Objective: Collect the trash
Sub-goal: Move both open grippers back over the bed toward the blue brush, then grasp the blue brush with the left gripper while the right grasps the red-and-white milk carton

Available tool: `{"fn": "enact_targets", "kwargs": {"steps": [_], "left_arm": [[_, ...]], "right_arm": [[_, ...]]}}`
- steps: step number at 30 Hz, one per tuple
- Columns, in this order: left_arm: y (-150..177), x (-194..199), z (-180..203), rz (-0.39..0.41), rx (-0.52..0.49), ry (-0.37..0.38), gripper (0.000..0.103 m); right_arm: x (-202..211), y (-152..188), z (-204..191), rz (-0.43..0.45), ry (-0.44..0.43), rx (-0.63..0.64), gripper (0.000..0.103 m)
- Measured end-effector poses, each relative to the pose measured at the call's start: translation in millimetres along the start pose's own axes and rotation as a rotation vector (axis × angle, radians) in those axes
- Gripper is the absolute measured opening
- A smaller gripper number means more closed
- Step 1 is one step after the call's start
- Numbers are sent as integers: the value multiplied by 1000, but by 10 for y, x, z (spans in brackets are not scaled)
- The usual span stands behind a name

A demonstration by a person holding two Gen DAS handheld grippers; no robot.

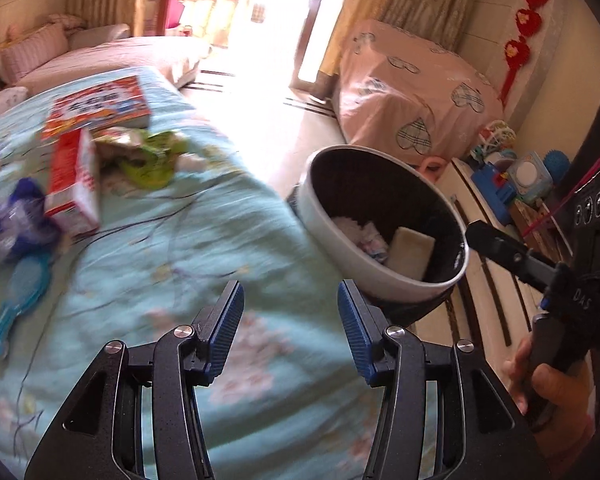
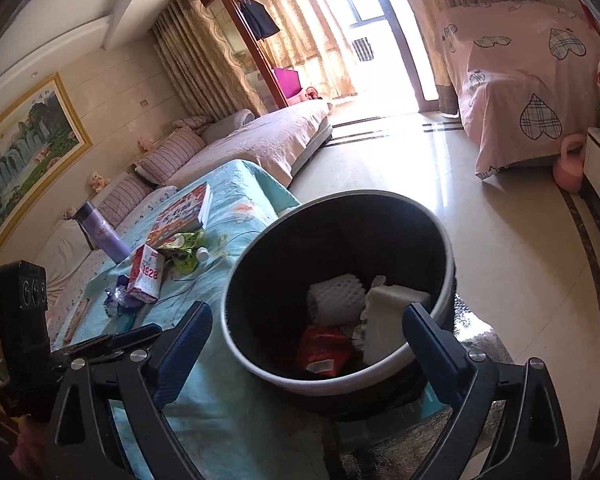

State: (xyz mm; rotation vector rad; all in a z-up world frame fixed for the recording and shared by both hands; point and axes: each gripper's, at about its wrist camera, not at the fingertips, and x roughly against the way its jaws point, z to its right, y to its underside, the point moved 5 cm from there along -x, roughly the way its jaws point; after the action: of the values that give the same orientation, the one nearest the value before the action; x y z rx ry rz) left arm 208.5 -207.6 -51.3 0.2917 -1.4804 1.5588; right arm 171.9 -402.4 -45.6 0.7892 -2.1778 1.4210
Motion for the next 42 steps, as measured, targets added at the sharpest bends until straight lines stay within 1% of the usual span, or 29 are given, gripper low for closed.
{"fn": "enact_targets", "kwargs": {"steps": [4,9,15,21,30,31,33,36,39,41,42], "left_arm": [[153,178,-287,12,41,-37,49],[339,373,-672,15,102,-77,49],[538,579,-1082,17,142,-131,49],[629,722,-1423,24,172,-176,49],[618,739,-1677,-1,132,-223,49],[606,732,-1694,-4,120,-226,50],[576,709,-1737,-6,97,-239,54],[515,646,-1813,-21,68,-254,54],[442,587,-1871,-30,40,-253,54],[398,516,-1896,-45,19,-243,54],[382,482,-1922,-50,15,-249,54]], "right_arm": [[-50,84,-263,-18,-42,12,97],[-191,263,-599,-66,-99,31,98],[-396,485,-1002,-130,-145,83,98],[-534,595,-1311,-163,-174,131,98],[-769,592,-1607,-192,-194,162,98],[-793,583,-1636,-193,-195,167,97],[-852,566,-1696,-195,-196,179,97],[-958,531,-1778,-193,-191,191,97],[-1080,484,-1864,-188,-181,201,92],[-1167,450,-1912,-190,-186,200,86],[-1220,433,-1946,-192,-187,201,84]]}}
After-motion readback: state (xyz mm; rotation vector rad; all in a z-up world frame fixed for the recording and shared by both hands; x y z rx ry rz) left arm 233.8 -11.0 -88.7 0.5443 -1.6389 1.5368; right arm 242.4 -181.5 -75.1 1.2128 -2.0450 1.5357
